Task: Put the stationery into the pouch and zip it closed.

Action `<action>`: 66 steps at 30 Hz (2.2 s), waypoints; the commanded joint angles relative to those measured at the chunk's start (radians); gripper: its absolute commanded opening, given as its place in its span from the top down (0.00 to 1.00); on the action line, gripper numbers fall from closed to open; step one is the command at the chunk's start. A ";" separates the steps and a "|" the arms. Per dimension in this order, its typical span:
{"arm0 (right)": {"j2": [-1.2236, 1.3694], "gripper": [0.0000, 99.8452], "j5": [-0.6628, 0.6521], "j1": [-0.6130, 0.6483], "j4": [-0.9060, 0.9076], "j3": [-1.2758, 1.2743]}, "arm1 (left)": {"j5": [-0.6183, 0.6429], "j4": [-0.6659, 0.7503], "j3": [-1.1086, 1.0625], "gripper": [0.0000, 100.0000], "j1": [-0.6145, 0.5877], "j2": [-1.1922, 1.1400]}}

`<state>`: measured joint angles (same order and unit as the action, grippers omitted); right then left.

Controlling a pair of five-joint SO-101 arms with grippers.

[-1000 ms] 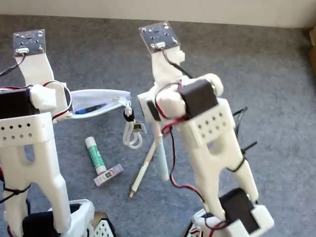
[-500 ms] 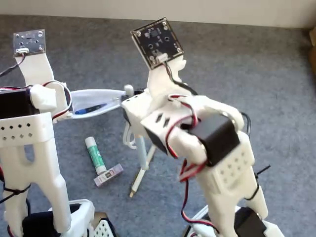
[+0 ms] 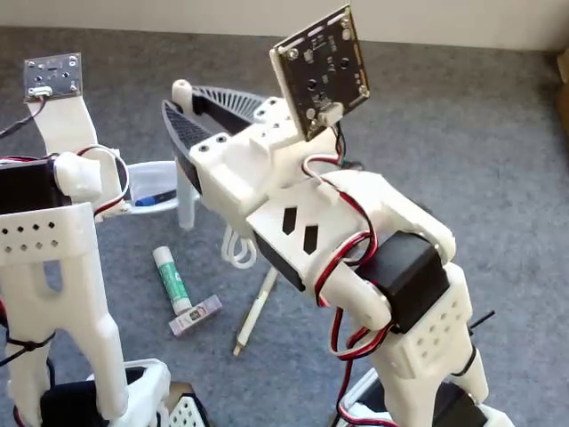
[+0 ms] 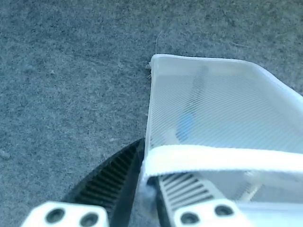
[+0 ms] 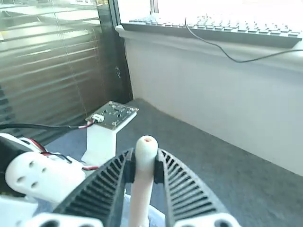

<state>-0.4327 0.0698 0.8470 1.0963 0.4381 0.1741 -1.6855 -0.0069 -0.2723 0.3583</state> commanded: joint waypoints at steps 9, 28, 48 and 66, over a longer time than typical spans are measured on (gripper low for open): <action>0.005 1.00 -0.014 -0.019 -0.082 0.004 | -0.006 0.018 -0.021 0.99 -0.007 -0.012; 0.087 1.00 -0.175 -0.094 -0.295 -0.291 | -0.006 0.018 -0.028 0.99 -0.005 -0.008; 0.067 0.99 -0.480 0.033 0.068 -0.278 | -0.006 0.018 -0.028 0.99 -0.004 -0.010; -0.133 0.80 -0.485 0.019 0.074 -0.282 | -0.006 0.018 -0.030 0.99 -0.005 -0.013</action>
<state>-0.5263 -0.4012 0.8746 1.1669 0.1450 0.1741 -1.6855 -0.0299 -0.2754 0.3583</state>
